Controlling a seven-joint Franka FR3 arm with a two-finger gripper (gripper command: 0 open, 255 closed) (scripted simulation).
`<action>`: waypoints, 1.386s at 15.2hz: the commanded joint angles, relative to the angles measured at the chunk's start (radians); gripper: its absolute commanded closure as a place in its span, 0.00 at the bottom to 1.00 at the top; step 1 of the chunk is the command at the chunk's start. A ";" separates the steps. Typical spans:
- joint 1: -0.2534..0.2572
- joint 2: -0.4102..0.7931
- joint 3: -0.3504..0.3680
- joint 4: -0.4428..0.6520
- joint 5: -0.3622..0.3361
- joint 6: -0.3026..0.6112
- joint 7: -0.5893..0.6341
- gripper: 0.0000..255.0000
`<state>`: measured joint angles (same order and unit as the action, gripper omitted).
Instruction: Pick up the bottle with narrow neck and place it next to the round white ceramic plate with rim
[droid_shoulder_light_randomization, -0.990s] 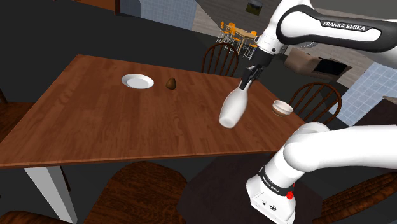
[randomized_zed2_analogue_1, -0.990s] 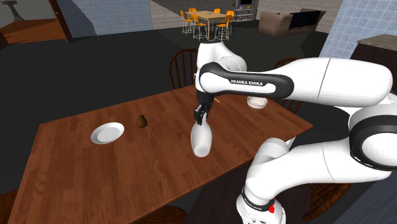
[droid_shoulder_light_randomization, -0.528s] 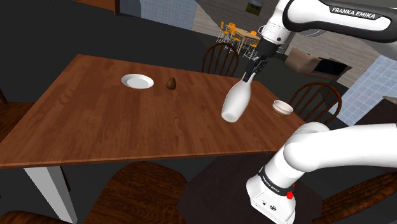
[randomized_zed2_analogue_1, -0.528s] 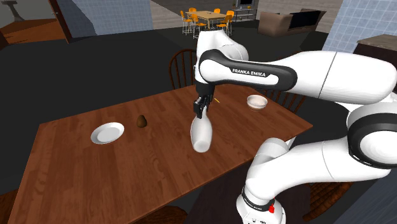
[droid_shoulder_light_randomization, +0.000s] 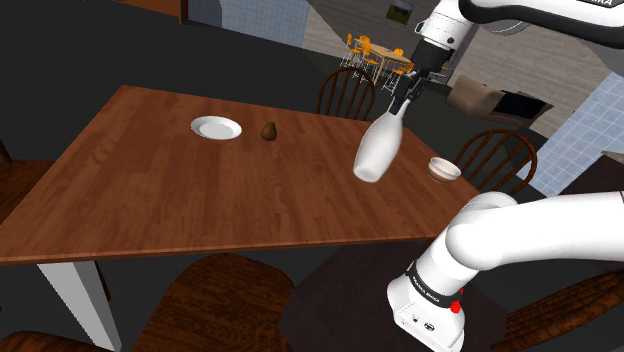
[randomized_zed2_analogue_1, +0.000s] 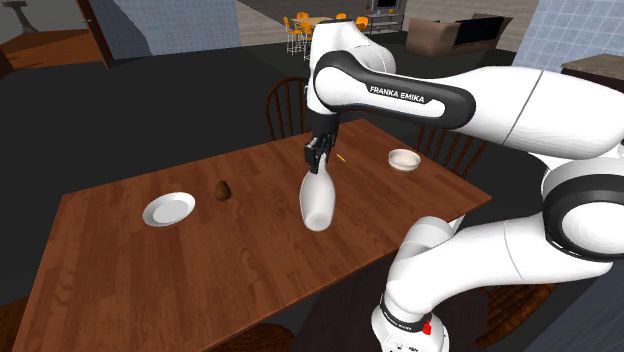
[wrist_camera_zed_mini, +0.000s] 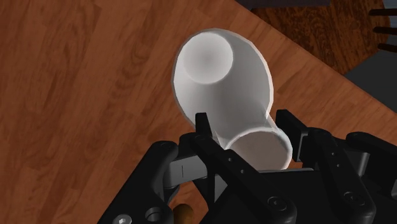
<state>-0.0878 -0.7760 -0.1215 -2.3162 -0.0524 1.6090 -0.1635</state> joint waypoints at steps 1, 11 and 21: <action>0.002 0.011 0.001 0.034 0.002 -0.022 0.001 1.00; 0.007 0.063 0.006 0.206 0.009 -0.143 0.000 1.00; 0.012 0.132 0.008 0.397 0.016 -0.265 -0.001 1.00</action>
<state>-0.0765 -0.6560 -0.1135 -1.9431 -0.0377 1.3556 -0.1642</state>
